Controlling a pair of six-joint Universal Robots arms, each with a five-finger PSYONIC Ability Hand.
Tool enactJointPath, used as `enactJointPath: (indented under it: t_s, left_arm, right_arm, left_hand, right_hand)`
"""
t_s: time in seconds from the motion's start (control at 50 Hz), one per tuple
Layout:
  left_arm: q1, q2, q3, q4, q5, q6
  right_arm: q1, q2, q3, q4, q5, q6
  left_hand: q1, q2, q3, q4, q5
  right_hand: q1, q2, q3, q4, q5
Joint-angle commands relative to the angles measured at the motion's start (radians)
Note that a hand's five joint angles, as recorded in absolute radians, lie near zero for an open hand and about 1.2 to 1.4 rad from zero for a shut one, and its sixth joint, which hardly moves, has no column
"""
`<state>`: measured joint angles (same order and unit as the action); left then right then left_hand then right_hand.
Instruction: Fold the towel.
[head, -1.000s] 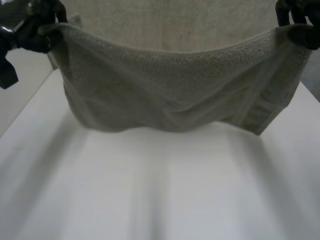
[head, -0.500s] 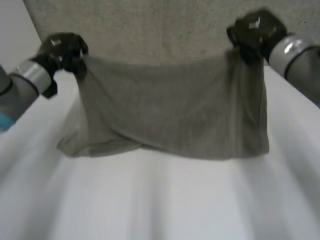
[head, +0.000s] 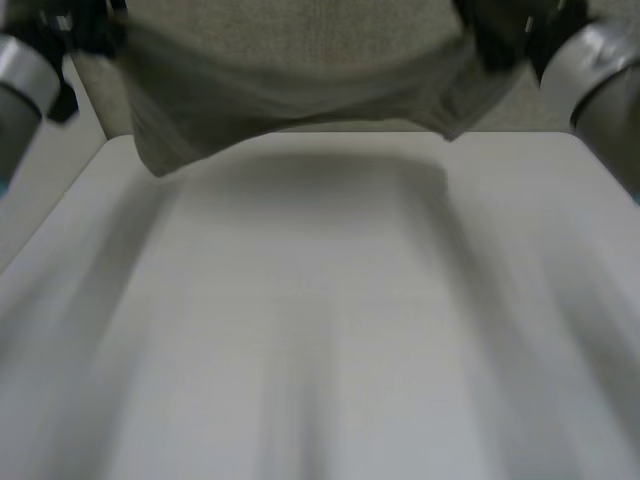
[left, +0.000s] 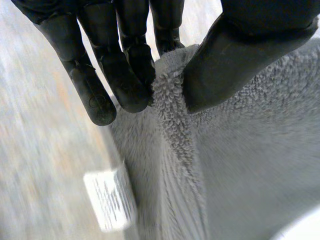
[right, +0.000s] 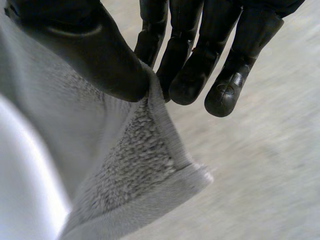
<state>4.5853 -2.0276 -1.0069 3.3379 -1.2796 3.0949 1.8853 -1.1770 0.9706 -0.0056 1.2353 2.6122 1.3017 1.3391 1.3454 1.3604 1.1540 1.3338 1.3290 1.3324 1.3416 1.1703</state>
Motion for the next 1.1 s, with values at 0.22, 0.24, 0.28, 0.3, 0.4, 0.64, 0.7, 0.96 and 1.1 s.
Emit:
enactJointPath:
  t_s: [0.22,0.24,0.28,0.3,0.4,0.64,0.7,0.96,1.1]
  left_arm:
    - [0.057,0.046,-0.717,0.238,0.166,0.289]
    - [0.057,0.046,-0.717,0.238,0.166,0.289]
    - [0.057,0.032,-0.734,0.238,0.166,0.298]
    - [0.057,0.032,-0.734,0.238,0.166,0.298]
    - [0.058,0.013,-0.763,0.249,0.166,0.301]
    - [0.057,-0.022,-0.769,0.278,0.169,0.33]
    - [0.055,-0.022,-0.773,0.278,0.169,0.366]
    - [0.055,-0.057,-0.771,0.279,0.164,0.548]
    - [0.055,-0.068,-0.765,0.281,0.164,0.6]
  right_arm:
    - [-0.092,-0.081,0.672,-0.117,-0.137,-0.067]
    - [-0.098,-0.085,0.7,-0.122,-0.14,-0.07]
    - [-0.11,-0.093,0.723,-0.123,-0.143,-0.066]
    - [-0.123,-0.101,0.746,-0.125,-0.145,-0.064]
    - [-0.149,-0.107,0.813,-0.177,-0.145,-0.055]
    - [-0.161,-0.11,0.879,-0.263,-0.145,-0.05]
    - [-0.164,-0.112,0.884,-0.263,-0.145,-0.05]
    - [-0.189,-0.113,0.884,-0.261,-0.137,-0.049]
    - [-0.192,-0.115,0.878,-0.252,-0.126,-0.047]
  left_hand:
    - [0.095,0.057,0.051,0.036,0.068]
    - [0.095,0.057,0.051,0.036,0.068]
    - [0.095,0.057,0.051,0.036,0.068]
    - [0.095,0.057,0.051,0.036,0.068]
    - [0.095,0.057,0.051,0.036,0.068]
    - [-0.19,-0.227,-0.234,-0.249,-0.217]
    - [-0.193,-0.23,-0.236,-0.251,-0.22]
    - [-0.193,-0.23,-0.236,-0.251,-0.22]
    - [-0.342,-0.379,-0.385,-0.4,-0.368]
  right_hand:
    - [0.062,0.067,0.064,0.055,0.051]
    - [0.062,0.067,0.064,0.055,0.051]
    - [0.062,0.067,0.064,0.055,0.051]
    - [0.062,0.067,0.064,0.055,0.051]
    - [0.062,0.067,0.064,0.055,0.051]
    - [0.062,0.067,0.064,0.055,0.051]
    - [0.062,0.067,0.064,0.055,0.051]
    - [0.062,0.067,0.064,0.055,0.051]
    - [0.062,0.067,0.064,0.055,0.051]
